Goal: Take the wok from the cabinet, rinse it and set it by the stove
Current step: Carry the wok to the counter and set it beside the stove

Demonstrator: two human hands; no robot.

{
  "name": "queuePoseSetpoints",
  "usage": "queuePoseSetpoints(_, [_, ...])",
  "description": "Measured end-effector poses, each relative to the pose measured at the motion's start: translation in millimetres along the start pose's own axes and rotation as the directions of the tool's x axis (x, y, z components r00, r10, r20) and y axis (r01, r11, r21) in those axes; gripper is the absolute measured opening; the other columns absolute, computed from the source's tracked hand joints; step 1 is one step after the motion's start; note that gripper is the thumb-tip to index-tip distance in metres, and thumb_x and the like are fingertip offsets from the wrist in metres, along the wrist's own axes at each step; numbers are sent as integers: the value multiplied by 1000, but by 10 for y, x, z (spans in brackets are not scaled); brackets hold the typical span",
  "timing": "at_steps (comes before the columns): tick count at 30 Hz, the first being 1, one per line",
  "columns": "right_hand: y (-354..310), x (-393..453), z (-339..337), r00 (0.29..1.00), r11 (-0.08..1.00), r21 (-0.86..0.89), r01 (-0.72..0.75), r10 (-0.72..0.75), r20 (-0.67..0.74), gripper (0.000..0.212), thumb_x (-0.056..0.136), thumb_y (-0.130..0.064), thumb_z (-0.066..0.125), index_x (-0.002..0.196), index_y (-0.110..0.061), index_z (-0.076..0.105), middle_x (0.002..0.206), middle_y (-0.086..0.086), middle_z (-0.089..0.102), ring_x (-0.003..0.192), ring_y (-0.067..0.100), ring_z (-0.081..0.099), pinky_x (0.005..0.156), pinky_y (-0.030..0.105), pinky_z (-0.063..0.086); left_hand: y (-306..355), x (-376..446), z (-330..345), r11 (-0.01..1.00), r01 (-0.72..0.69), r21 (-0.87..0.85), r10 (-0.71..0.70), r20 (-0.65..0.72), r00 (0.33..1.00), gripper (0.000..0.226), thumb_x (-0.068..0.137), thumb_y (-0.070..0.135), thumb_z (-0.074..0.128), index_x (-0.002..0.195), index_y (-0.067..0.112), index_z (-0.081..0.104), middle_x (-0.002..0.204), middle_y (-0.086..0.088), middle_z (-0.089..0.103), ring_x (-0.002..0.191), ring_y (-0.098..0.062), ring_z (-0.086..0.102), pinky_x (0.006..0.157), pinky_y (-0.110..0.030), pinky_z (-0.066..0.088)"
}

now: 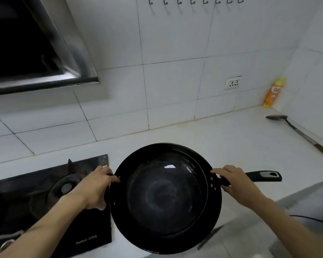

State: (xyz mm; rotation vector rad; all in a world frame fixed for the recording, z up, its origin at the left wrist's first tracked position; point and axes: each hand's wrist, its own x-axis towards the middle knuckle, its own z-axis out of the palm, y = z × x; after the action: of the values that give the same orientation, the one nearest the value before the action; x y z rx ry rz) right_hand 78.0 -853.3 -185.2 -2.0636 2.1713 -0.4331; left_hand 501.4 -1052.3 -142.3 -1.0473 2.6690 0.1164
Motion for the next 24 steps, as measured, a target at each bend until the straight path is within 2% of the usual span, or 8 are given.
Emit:
queuePoseSetpoints(7, [141,631,175,996,997,17,76,-76,38,59,72,-9,80,119,-36,55,83,-16,47,75,8,47,72,29,47,-179,161,31,995,100,-15,-100,4,995,89,49,38,77,133,41,48,128,8,41,115,-15,36,97,-25,40])
queuePoseSetpoints(12, [82,921,312,996,998,5,56,-57,74,65,71,-7,80,120,-39,52,85,-15,47,75,7,46,73,27,46,-443,315,199,993,116,-9,-116,4,993,92,49,38,78,134,41,45,129,6,40,115,-18,36,99,-29,42])
queuePoseSetpoints(17, [82,1130,443,993,998,-3,56,-56,101,66,71,-6,79,122,-38,53,86,-14,46,76,7,46,74,29,47,-580,440,339,992,118,-43,-118,12,993,92,49,38,78,134,40,46,128,6,41,116,-18,37,99,-28,41])
queuePoseSetpoints(24, [147,1405,608,989,997,13,71,-72,130,60,73,-4,77,121,-33,55,88,-10,50,80,10,48,77,31,44,-597,556,408,983,174,-64,-172,35,984,87,50,38,77,133,40,48,127,5,42,115,-18,37,98,-27,41])
